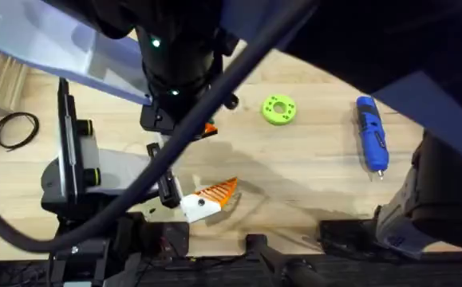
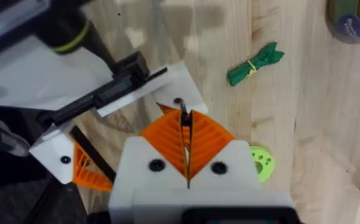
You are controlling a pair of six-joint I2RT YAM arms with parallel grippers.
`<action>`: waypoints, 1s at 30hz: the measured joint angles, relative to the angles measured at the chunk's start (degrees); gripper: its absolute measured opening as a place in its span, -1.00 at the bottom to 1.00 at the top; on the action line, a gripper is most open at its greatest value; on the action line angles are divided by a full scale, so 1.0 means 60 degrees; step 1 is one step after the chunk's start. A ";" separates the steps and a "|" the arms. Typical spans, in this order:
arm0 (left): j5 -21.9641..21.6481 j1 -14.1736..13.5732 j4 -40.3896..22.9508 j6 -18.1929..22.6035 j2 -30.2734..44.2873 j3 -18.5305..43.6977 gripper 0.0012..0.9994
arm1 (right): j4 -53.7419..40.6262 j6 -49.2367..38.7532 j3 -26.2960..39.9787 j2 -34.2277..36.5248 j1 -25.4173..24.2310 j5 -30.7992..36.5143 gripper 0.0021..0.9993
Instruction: Pick up the gripper from the table and insert it into the empty holder that is missing its gripper. Then pick up a screw, insert it into the mounting hole, and use the screwdriver to tighten it. Finally, clean up the table by picking up the vegetable and placing it into the bucket.
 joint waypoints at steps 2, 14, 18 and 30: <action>0.0000 0.0000 0.0000 0.0000 -0.0003 0.0000 0.97 | -0.0059 0.0000 0.0002 -0.0001 0.0000 0.0000 -0.99; 0.0000 0.0000 0.0000 0.0000 -0.0002 -0.0001 0.97 | -0.0078 0.0000 0.0004 -0.0003 0.0007 0.0000 -0.99; 0.0000 0.0000 0.0000 0.0004 0.0001 0.0000 0.97 | -0.0024 0.0000 0.0004 -0.0001 0.0025 0.0000 -0.99; 0.0000 0.0000 0.0000 0.0000 -0.0003 0.0000 0.97 | 0.0052 0.0000 0.0007 0.0001 0.0087 0.0000 -0.99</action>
